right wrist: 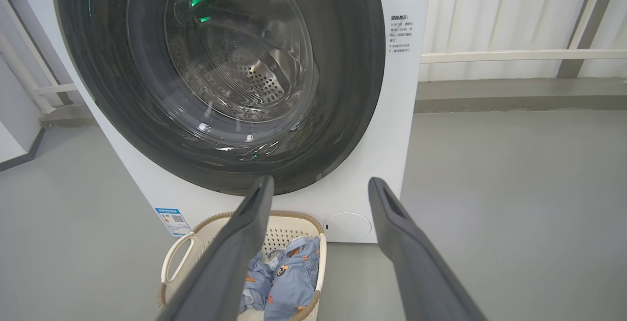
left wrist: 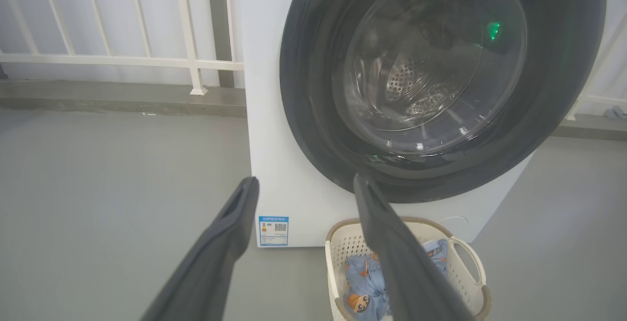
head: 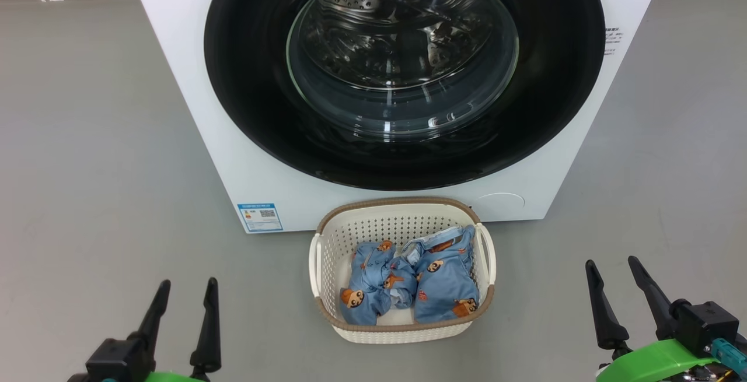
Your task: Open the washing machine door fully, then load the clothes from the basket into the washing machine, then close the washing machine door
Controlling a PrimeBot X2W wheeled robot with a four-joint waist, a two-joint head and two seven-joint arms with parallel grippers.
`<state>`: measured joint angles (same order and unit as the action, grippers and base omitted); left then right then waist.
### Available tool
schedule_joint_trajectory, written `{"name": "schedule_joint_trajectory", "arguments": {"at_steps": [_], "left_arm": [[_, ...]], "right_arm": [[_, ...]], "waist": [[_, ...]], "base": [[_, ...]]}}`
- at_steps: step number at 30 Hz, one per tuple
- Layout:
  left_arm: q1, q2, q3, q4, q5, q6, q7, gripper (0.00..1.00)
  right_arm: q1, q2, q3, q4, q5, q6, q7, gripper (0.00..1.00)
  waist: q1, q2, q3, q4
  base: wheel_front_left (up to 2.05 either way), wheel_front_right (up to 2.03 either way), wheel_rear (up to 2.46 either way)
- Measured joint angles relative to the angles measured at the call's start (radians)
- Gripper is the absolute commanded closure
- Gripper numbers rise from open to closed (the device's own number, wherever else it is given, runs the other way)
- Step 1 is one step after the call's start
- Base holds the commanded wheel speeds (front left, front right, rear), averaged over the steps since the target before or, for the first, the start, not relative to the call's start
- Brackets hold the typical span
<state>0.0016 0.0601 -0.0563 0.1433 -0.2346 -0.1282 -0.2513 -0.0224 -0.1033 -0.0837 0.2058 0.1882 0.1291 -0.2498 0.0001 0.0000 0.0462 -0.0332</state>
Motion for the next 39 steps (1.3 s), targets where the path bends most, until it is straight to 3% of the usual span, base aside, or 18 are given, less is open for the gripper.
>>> {"name": "schedule_joint_trajectory", "arguments": {"at_steps": [14,39], "left_arm": [[0.003,0.012,-0.004,0.021,-0.005,-0.001,0.000,0.00],[0.002,0.012,-0.001,0.010,-0.007,-0.001,0.000,0.00]], "right_arm": [[0.000,0.005,-0.006,-0.001,0.000,0.000,0.000,0.00],[-0.001,0.014,-0.005,-0.005,0.001,0.000,0.000,0.00]], "waist": [[0.0000,0.0000,0.003,-0.012],[0.0000,0.0000,0.027,-0.021]], "base": [[0.27,0.27,-0.55],[1.04,1.03,-2.07]]}}
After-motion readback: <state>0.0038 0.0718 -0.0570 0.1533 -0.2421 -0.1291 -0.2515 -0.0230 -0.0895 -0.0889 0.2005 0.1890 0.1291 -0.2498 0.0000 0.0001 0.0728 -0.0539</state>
